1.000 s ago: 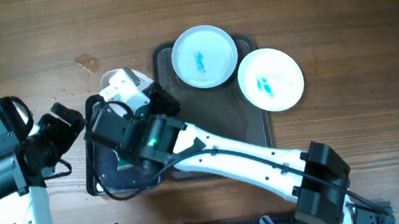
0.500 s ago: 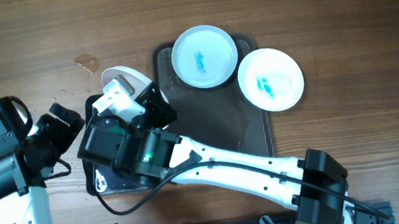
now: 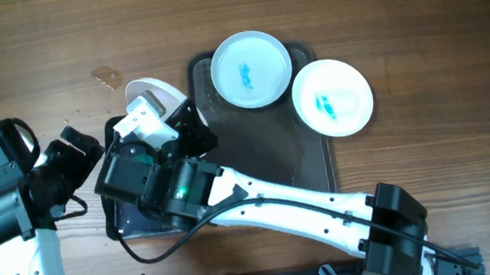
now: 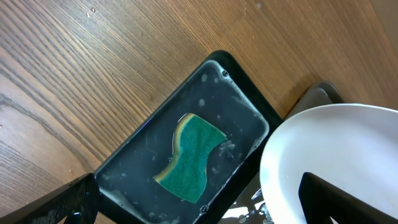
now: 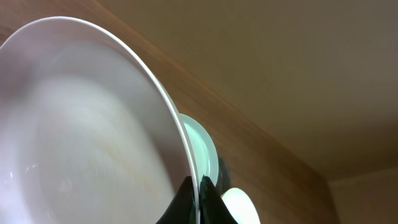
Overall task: Clean dirty plates on tray and stack at the side
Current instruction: 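Carry the cleaned plate with the right gripper to the table's right side, then grasp the front white plate rim with the right gripper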
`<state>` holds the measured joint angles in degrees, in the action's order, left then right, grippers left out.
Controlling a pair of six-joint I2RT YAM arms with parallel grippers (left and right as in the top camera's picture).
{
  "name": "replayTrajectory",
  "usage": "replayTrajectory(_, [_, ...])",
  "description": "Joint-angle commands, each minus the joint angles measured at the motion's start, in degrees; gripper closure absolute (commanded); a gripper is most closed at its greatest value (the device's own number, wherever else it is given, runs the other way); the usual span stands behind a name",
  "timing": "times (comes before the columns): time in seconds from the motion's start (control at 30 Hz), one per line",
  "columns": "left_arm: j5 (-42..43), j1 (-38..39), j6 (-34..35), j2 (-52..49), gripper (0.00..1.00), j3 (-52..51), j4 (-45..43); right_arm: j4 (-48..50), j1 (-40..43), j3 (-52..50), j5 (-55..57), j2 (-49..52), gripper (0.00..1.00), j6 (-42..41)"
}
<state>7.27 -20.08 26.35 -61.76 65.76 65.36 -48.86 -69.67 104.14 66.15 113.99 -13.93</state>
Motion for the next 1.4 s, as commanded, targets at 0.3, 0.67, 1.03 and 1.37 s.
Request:
replayTrajectory(0.3, [-0.9, -0.5, -0.5, 0.3, 0.00, 1.1, -0.2, 4.2, 2.8, 1.6, 1.6, -2.3, 0.96, 3.8])
replayTrajectory(0.67, [-0.9, -0.5, -0.4, 0.3, 0.00, 1.1, -0.5, -4.7, 24.3, 1.6, -72.3, -5.2, 0.96, -8.7])
replayTrajectory(1.03, [-0.9, -0.4, -0.4, 0.3, 0.00, 1.1, -1.3, -23.9, 80.5, -1.3, -82.7, -22.4, 0.96, -5.5])
replayTrajectory(1.37, [-0.7, -0.4, -0.4, 0.3, 0.00, 1.1, -1.3, 3.4, 107.6, -43.6, -79.9, -22.3, 0.96, -7.3])
